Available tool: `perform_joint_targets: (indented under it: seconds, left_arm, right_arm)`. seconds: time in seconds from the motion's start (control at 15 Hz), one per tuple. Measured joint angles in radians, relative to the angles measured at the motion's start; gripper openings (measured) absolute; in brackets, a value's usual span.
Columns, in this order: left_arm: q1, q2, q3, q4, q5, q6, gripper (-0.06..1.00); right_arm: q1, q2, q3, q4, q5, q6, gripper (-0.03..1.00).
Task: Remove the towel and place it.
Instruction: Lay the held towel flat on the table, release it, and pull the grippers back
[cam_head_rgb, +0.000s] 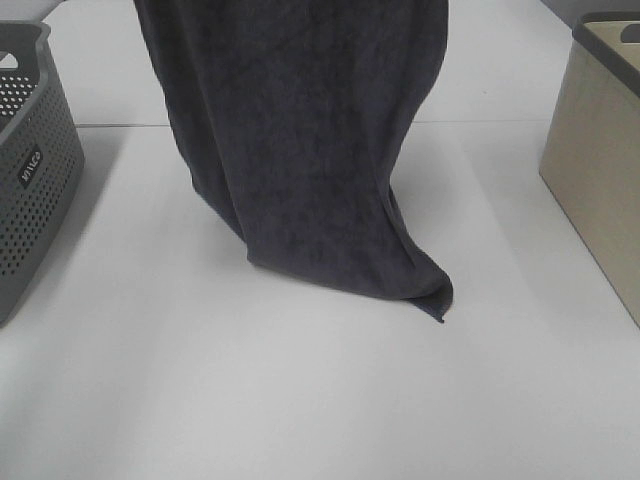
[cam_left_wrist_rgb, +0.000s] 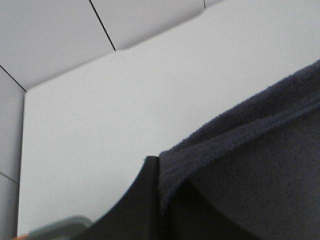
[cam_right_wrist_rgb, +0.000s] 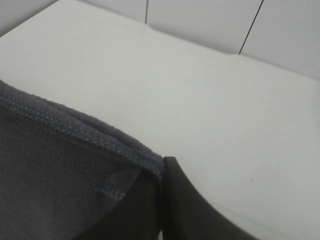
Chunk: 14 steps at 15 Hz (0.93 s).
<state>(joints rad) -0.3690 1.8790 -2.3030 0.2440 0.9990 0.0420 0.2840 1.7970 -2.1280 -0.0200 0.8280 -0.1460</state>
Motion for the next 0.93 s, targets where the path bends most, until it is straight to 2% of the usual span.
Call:
perform_joint_targets:
  seconds: [0.2,0.33,0.4,0.53,0.6,0.67,0.8,0.93]
  left_arm:
    - [0.003,0.163,-0.178,0.093,-0.201,-0.013,0.0]
    - [0.015,0.243,-0.22,0.161,-0.4,-0.065,0.0]
    - [0.021,0.257,-0.224,0.177,-0.46,-0.081,0.0]
    - [0.063,0.313,-0.242,0.193,-0.679,-0.141,0.0]
    - [0.102,0.335,-0.25,0.195,-0.852,-0.193,0.0]
    - [0.106,0.343,-0.253,0.195,-0.898,-0.204,0.0]
    - [0.106,0.355,-0.255,0.195,-0.916,-0.207,0.0]
    - [0.106,0.376,-0.255,0.195,-0.867,-0.207,0.0]
  right_arm:
    - [-0.006,0.165,-0.212,-0.045,-0.106,0.0,0.02]
    - [-0.011,0.26,-0.333,-0.044,-0.183,0.0,0.02]
    - [-0.011,0.279,-0.355,-0.041,-0.209,0.0,0.02]
    - [-0.023,0.321,-0.389,0.009,-0.311,-0.004,0.02]
    - [-0.057,0.327,-0.393,0.095,-0.386,-0.059,0.02]
    - [-0.062,0.327,-0.395,0.137,-0.388,-0.09,0.02]
    - [-0.066,0.327,-0.398,0.153,-0.381,-0.117,0.02]
    - [-0.069,0.338,-0.398,0.156,-0.33,-0.127,0.02]
